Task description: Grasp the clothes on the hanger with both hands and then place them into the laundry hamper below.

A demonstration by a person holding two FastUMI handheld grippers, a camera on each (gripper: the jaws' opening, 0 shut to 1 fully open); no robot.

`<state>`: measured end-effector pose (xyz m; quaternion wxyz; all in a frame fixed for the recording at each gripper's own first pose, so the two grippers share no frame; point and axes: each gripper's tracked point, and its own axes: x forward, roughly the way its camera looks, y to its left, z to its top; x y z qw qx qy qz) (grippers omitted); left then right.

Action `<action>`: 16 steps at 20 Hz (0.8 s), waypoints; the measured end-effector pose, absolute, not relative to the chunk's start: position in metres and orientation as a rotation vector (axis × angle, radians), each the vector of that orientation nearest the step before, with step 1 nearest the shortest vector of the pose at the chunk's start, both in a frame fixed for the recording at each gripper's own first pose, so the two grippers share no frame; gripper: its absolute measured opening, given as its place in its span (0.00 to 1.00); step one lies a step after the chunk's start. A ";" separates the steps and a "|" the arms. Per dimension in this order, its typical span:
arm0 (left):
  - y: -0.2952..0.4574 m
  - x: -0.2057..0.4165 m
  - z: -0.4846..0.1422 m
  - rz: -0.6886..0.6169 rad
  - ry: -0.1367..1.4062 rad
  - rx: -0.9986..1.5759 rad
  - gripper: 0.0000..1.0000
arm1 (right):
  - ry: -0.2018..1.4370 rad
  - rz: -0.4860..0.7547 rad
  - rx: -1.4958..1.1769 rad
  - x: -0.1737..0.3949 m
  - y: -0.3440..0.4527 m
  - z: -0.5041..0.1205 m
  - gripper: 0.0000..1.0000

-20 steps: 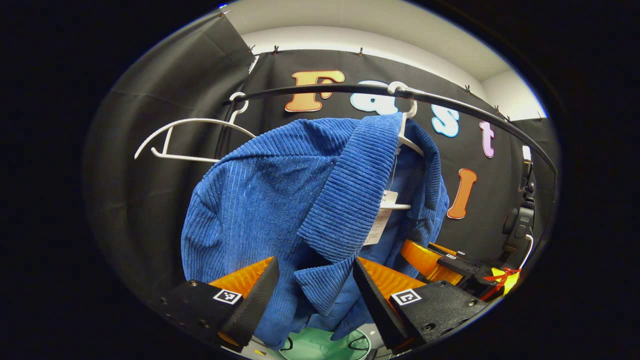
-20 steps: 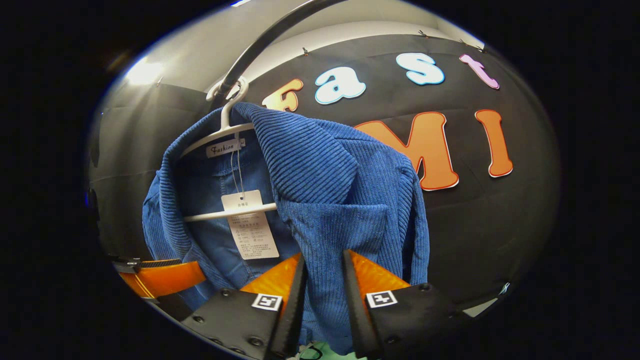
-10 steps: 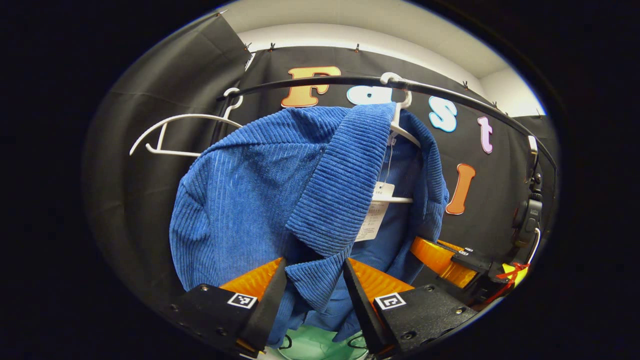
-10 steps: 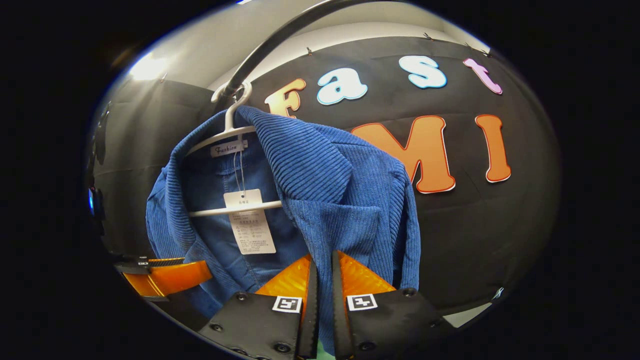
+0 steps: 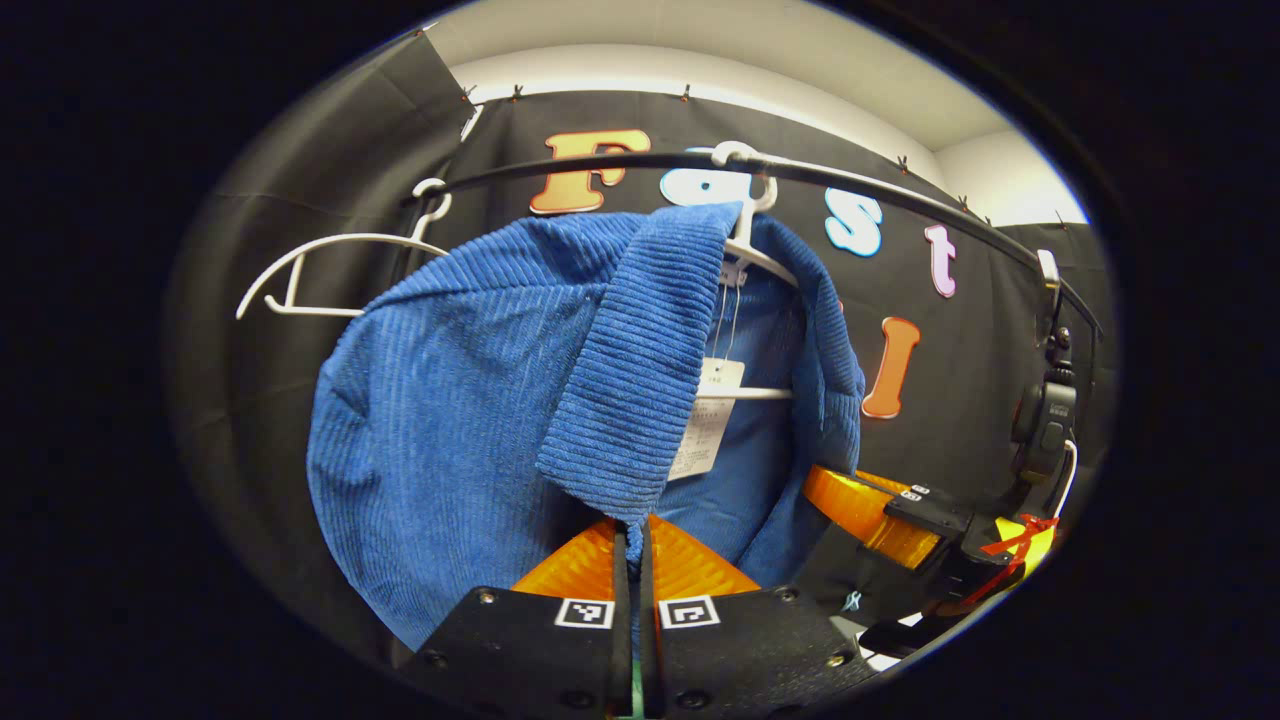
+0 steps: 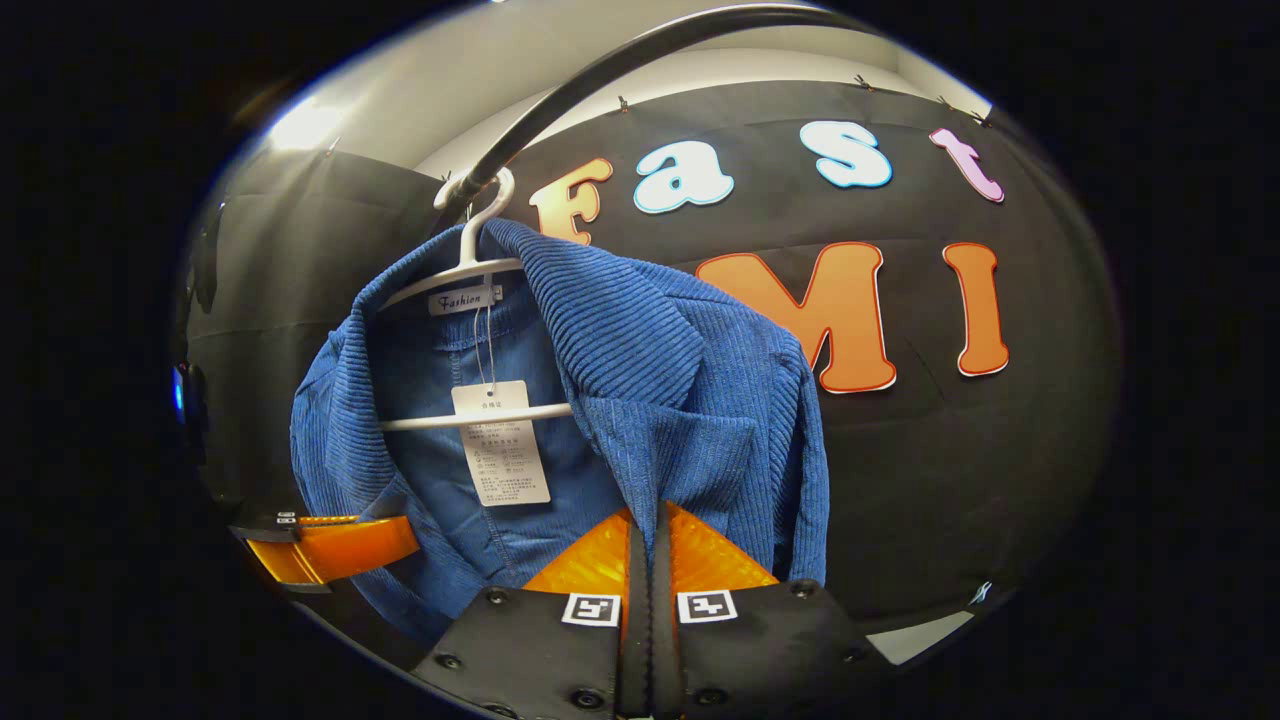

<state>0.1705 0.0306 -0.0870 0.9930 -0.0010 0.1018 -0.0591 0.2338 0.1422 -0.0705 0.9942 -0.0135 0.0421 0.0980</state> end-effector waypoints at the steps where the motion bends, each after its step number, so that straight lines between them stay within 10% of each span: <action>1: 0.026 0.168 -0.085 -0.143 0.210 0.004 0.00 | 0.086 0.201 -0.012 0.232 0.140 -0.069 0.08; 16: 0.066 0.102 0.043 -0.033 0.042 0.003 0.00 | 0.091 0.405 0.471 0.225 0.102 0.007 0.07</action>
